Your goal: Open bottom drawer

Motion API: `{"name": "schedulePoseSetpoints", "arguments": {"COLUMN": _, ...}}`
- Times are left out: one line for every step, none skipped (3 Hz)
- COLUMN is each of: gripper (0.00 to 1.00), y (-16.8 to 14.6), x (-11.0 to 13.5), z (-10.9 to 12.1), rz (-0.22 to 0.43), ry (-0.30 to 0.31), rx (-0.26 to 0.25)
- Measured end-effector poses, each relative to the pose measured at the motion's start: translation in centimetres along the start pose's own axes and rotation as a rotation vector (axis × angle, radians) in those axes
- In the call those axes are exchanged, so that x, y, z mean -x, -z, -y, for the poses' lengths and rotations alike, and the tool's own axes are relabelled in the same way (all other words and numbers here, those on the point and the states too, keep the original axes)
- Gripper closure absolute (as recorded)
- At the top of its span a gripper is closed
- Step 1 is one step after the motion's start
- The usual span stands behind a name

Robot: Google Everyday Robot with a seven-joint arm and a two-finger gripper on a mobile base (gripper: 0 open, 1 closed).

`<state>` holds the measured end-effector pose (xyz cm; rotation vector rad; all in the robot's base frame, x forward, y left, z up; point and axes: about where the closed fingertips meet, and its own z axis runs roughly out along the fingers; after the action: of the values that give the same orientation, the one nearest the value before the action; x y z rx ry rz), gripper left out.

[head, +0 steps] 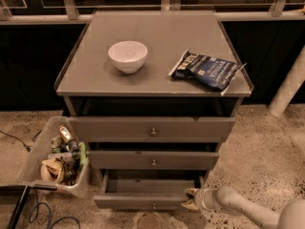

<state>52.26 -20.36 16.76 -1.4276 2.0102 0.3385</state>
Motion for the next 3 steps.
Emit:
{"name": "schedulePoseSetpoints", "arguments": {"gripper": 0.72, "y": 0.16, "x": 0.27, "z": 0.01, "rz": 0.000, "ry": 0.000, "rx": 0.000}}
{"name": "schedulePoseSetpoints", "arguments": {"gripper": 0.49, "y": 0.16, "x": 0.27, "z": 0.01, "rz": 0.000, "ry": 0.000, "rx": 0.000}}
{"name": "schedulePoseSetpoints", "arguments": {"gripper": 0.26, "y": 0.15, "x": 0.27, "z": 0.00, "rz": 0.000, "ry": 0.000, "rx": 0.000}}
